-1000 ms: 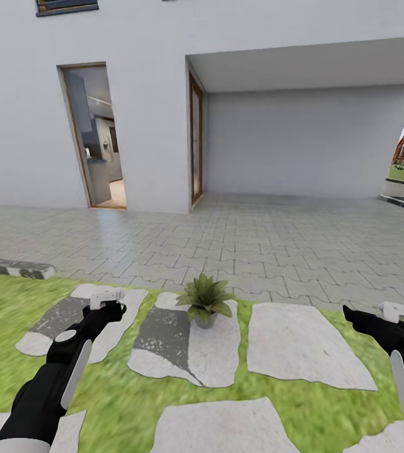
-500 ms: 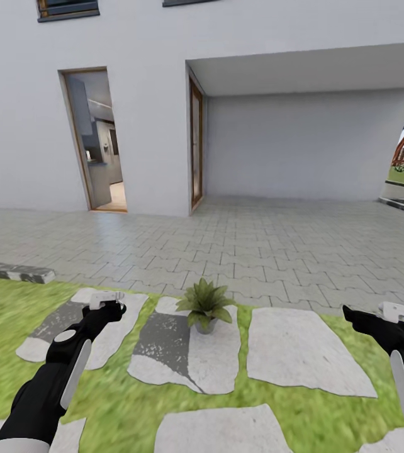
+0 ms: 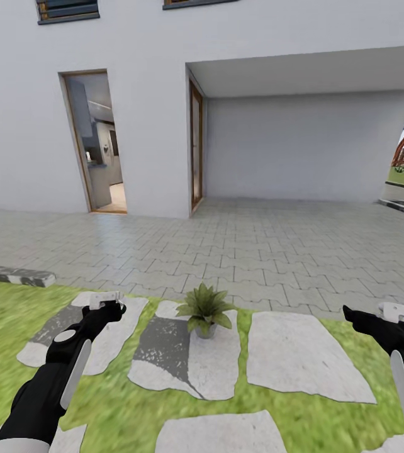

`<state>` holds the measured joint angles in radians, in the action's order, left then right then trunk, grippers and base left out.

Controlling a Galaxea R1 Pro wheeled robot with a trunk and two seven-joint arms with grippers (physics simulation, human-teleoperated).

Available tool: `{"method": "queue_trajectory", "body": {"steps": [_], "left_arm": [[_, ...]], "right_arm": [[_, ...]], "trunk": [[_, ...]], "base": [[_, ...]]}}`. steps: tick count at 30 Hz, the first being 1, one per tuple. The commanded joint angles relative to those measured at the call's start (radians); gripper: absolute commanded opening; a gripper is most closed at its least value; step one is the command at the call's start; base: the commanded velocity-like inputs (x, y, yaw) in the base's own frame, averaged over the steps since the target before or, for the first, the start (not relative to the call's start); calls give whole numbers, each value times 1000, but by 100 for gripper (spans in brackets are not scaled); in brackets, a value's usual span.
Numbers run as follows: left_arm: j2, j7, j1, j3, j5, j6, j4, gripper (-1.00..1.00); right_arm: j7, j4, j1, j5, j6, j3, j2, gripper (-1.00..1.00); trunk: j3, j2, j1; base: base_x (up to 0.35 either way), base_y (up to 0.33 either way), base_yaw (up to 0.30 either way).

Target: Pick up the pesticide atomizer in the garden and spray insectifuge to fully cover both potted plants in the garden.

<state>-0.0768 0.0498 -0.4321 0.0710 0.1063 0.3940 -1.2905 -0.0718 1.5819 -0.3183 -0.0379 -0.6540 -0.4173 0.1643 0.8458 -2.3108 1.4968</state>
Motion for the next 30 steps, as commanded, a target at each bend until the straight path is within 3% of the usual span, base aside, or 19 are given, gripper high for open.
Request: {"method": "queue_trajectory", "body": {"steps": [1, 20, 30], "left_arm": [[0, 2, 0, 1, 10, 6, -1, -100], [-9, 2, 1, 6, 7, 9, 1, -100], [-4, 4, 10, -2, 10, 68, -6, -100]], "right_arm": [[-3, 1, -1, -4, -5, -1, 0, 100], [-2, 2, 1, 3, -10, 1, -2, 100], [-3, 3, 1, -1, -14, -1, -1, 100]], "trunk": [[-2, 7, -4], [-62, 140, -77], [-93, 210, -115]], "base": [[0, 0, 0], [0, 0, 0], [0, 0, 0]]}}
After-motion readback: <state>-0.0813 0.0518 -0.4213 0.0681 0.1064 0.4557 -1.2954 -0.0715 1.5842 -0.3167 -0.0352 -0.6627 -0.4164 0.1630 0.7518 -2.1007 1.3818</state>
